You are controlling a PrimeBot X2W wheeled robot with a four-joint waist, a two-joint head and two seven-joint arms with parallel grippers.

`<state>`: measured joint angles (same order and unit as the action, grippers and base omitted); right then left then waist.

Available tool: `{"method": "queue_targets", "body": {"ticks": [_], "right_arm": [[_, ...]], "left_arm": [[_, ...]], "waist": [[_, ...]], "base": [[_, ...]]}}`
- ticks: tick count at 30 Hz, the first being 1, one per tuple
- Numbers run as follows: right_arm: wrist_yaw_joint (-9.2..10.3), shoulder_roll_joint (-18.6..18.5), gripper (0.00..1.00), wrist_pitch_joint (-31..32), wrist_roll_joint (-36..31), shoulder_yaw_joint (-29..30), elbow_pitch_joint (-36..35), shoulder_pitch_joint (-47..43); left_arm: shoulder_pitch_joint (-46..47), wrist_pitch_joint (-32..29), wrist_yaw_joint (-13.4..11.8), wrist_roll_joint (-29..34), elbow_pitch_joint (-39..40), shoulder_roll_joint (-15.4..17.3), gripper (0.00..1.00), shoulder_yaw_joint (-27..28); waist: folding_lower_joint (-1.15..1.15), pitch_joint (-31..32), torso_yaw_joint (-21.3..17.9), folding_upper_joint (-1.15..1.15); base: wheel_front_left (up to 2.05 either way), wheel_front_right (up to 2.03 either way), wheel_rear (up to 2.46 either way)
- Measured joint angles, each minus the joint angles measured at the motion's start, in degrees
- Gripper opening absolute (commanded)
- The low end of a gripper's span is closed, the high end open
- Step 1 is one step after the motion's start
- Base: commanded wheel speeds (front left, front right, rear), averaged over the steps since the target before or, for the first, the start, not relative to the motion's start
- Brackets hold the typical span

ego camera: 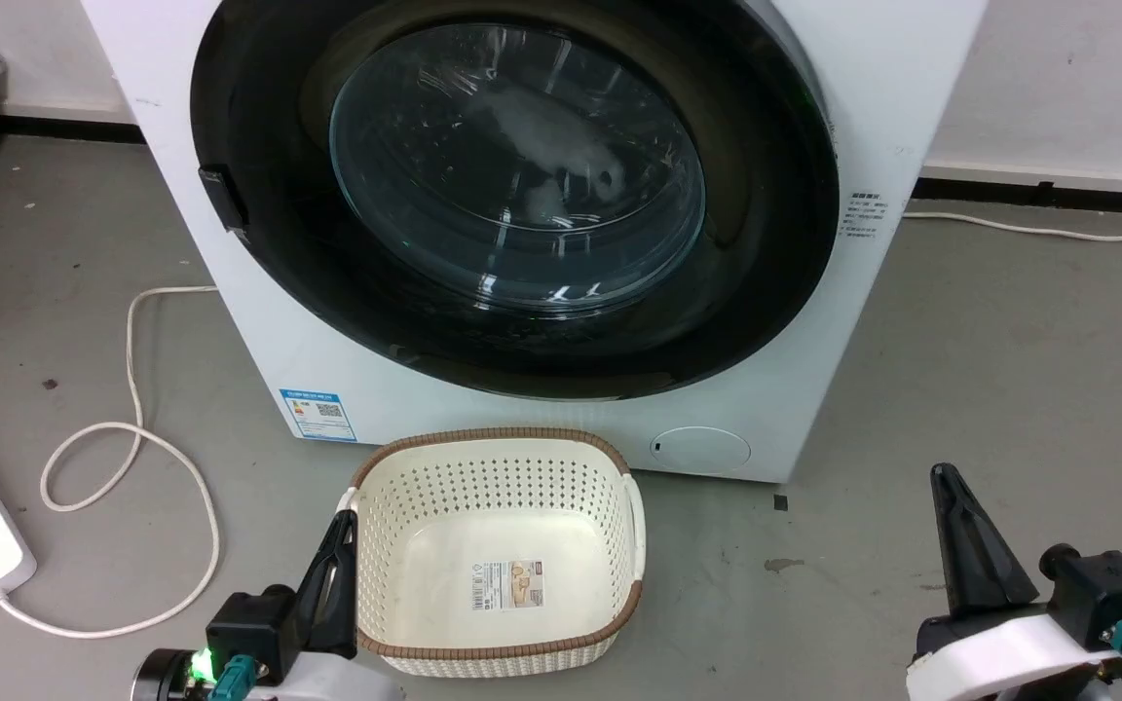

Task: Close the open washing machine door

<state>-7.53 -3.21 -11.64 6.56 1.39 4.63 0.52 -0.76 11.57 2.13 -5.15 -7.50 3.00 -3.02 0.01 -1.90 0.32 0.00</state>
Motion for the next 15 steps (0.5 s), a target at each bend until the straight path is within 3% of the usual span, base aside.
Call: {"method": "queue_targets", "body": {"ticks": [15], "right_arm": [[0.00,0.0,0.00,1.8,-1.0,-0.2,-0.7,0.0]], "left_arm": [[0.0,-1.8,-0.2,0.5,1.1,0.0,0.00,0.3]], "waist": [[0.00,0.3,-0.1,0.00]], "base": [[0.00,0.00,0.00]]}}
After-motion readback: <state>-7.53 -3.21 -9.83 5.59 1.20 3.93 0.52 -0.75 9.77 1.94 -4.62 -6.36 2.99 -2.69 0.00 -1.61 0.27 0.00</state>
